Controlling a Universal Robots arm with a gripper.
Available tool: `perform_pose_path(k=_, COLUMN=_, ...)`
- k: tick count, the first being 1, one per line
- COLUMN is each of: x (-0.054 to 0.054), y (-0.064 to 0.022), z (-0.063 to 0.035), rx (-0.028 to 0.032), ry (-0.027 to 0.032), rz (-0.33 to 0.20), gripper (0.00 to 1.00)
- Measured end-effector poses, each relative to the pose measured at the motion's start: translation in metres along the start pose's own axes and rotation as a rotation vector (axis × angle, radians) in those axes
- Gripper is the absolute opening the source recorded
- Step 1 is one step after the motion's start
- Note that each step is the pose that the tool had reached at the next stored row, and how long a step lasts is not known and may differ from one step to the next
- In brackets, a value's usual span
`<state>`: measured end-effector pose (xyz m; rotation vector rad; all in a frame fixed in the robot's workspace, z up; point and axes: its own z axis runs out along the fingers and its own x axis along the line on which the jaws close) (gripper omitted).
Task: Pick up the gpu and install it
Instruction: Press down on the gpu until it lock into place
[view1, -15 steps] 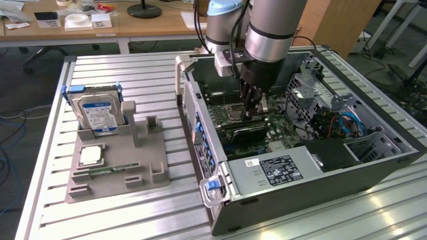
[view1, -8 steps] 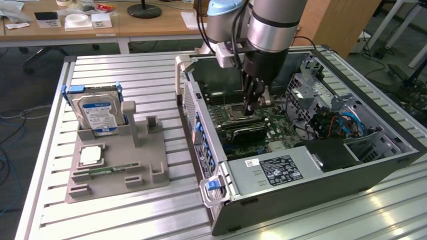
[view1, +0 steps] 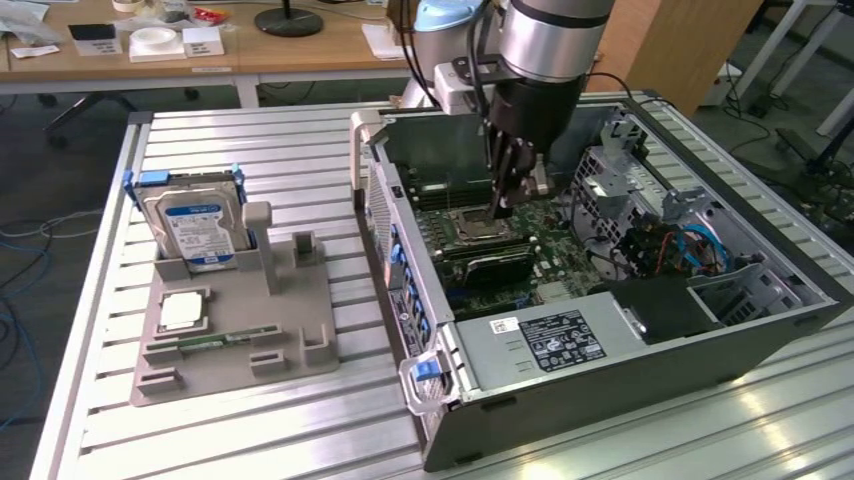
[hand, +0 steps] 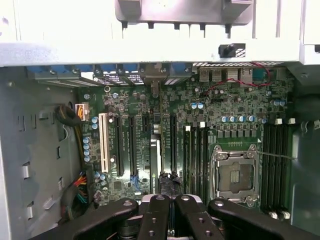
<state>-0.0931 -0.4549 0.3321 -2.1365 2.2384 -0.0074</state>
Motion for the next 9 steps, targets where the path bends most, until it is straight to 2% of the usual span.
perform_pose_path(k=9, x=0.0000, y=0.0000, z=0.0000, rx=0.0000, ry=0.0001, rz=0.000, gripper=0.11)
